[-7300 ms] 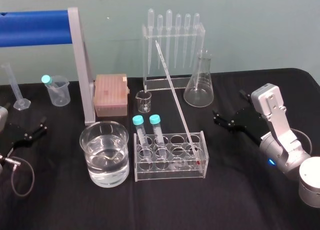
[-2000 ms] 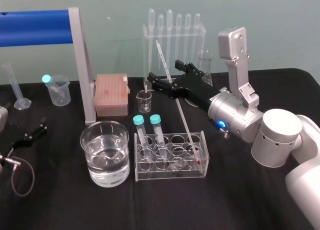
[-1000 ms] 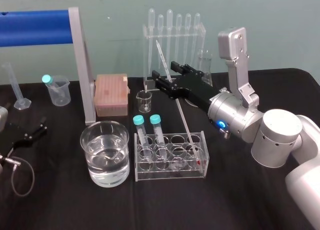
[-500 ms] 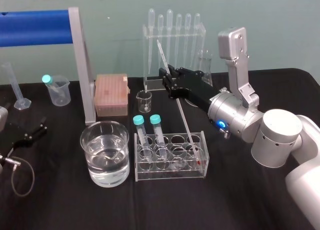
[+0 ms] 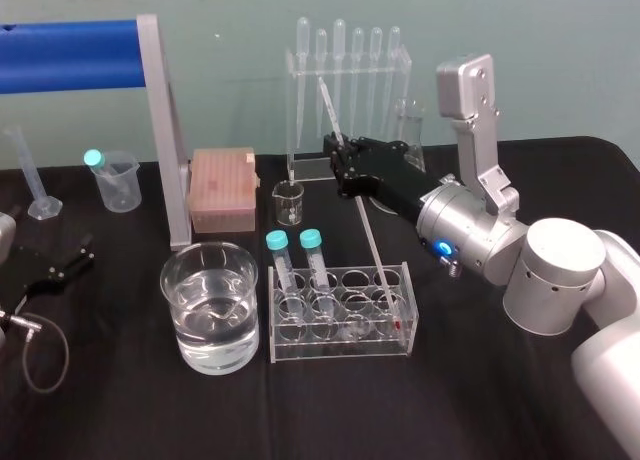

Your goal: Hold the thermometer with one hand and immerse one end into the beaker, then reinsert it into the test tube rack.

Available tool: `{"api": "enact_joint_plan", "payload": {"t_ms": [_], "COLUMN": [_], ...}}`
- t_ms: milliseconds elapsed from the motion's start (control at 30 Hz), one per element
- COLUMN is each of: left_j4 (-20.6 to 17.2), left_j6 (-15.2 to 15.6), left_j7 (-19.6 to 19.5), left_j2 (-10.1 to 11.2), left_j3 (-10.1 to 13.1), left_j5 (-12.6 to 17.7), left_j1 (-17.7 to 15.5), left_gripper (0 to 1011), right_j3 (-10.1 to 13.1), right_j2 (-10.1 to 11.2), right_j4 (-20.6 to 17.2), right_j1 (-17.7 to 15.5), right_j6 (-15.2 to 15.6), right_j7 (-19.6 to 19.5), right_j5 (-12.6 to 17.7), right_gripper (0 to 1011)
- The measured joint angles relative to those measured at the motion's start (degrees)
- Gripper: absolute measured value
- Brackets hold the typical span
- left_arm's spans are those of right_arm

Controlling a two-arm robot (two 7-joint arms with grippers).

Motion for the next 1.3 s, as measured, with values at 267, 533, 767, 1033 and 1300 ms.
{"api": "enact_joint_plan", "payload": {"t_ms": [267,533,767,1033,1300], "left_j4": [0.00,0.00,0.00,0.00,0.00], "left_j6": [0.00,0.00,0.00,0.00,0.00], "left_j7": [0.00,0.00,0.00,0.00,0.00], "left_j2": [0.00,0.00,0.00,0.00,0.00], "left_j3": [0.00,0.00,0.00,0.00,0.00], "left_j5": [0.00,0.00,-0.01,0.00,0.00], "left_j1": [0.00,0.00,0.00,0.00,0.00], "left_gripper": [1008,1008,1008,1008,1008], "right_j3": [1.70,3.91,4.75,4.29,1.00], "right_j2": [-0.27,0.03,0.19,-1.63,-3.72], "right_j4": [-1.16,-4.07,-5.58,-4.14,-0.99], "right_j1": [-0.26,0.70,2.56,5.31,8.26], "right_j6": [0.00,-0.94,-3.93,-10.21,-14.58], "right_j7": [0.13,1.54,3.53,9.49,16.00], "right_j5": [1.44,4.86,7.78,13.03,16.51], "right_gripper": [57,57,57,57,57]}}
